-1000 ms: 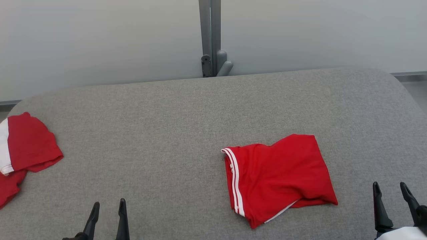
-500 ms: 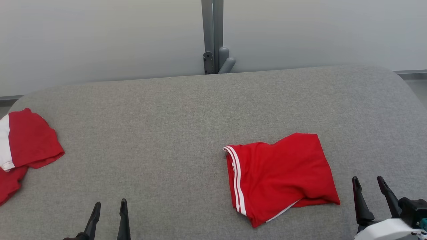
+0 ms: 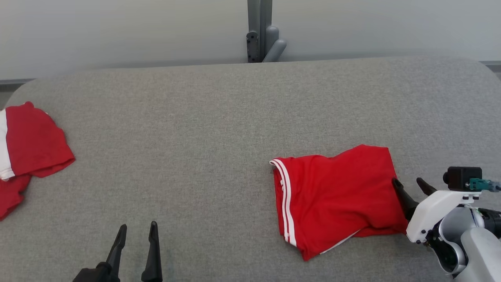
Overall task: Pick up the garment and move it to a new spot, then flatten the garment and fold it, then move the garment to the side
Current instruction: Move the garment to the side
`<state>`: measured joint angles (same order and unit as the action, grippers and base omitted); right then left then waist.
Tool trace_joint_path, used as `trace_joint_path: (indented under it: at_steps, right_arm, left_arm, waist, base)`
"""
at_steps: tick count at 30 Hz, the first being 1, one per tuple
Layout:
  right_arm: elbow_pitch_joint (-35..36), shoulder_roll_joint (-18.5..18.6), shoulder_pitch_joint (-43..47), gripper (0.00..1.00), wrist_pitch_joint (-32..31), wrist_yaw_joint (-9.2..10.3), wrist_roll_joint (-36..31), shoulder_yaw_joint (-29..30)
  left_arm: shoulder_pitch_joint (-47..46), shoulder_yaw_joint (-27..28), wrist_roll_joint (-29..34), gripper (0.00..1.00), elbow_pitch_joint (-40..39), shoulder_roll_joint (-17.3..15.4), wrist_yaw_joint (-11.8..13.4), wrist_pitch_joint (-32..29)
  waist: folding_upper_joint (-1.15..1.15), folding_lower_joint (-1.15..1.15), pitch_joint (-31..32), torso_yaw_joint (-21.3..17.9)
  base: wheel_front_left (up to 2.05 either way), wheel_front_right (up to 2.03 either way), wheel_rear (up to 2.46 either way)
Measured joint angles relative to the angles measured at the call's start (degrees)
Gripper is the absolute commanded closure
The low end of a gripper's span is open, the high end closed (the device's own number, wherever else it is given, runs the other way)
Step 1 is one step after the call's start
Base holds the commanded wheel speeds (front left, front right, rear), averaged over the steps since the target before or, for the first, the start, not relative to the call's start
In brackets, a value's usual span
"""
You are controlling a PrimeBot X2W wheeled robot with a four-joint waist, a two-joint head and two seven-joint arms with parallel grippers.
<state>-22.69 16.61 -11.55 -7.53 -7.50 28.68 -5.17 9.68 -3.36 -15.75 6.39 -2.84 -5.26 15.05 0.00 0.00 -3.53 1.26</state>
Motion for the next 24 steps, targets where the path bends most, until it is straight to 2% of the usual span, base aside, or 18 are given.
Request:
trace_joint_path:
  at_steps: [5, 10, 11, 12, 18, 24]
  right_arm:
    - [-6.05, 0.59, -3.02, 0.00, -2.76, 0.00, 0.57, -1.45]
    - [-8.48, 0.68, -5.80, 0.01, -4.83, 0.02, 4.13, -4.67]
    - [-8.46, 0.97, -6.23, 0.63, -5.09, 0.03, 5.14, -5.49]
    - [-8.26, 1.42, -6.75, 1.00, -5.09, 0.03, 6.20, -6.20]
    - [-6.38, 6.36, -11.12, 1.00, -5.52, -0.05, 9.49, -8.78]
    - [-7.02, 13.72, -17.38, 1.00, -5.45, -0.04, 8.95, -3.98]
  left_arm:
    - [-1.51, -0.81, -0.85, 0.00, -0.22, 0.00, 0.46, 0.00]
    - [-3.03, -1.41, -1.20, 0.00, -0.53, 0.00, 0.73, 0.00]
    - [-3.38, -1.54, -1.23, 0.00, -0.62, 0.00, 0.74, 0.00]
    - [-3.74, -1.57, -1.27, 0.00, -0.78, 0.00, 0.74, 0.00]
    - [-6.19, -1.71, -1.07, 0.00, -2.02, 0.00, 0.37, 0.01]
    - [-8.50, -1.71, 0.31, 0.00, -3.10, -0.01, -0.27, 0.00]
  waist:
    - [0.00, 0.00, -2.36, 1.79]
    - [0.00, 0.00, -4.91, 2.98]
    - [0.00, 0.00, -5.42, 3.12]
    - [0.00, 0.00, -5.95, 3.23]
    - [0.00, 0.00, -9.45, 2.99]
    - [0.00, 0.00, -13.40, 1.64]
  base:
    - [0.00, 0.00, 0.00]
    - [0.00, 0.00, 0.00]
    - [0.00, 0.00, 0.00]
    - [0.00, 0.00, 0.00]
    - [0.00, 0.00, 0.00]
    - [0.00, 0.00, 0.00]
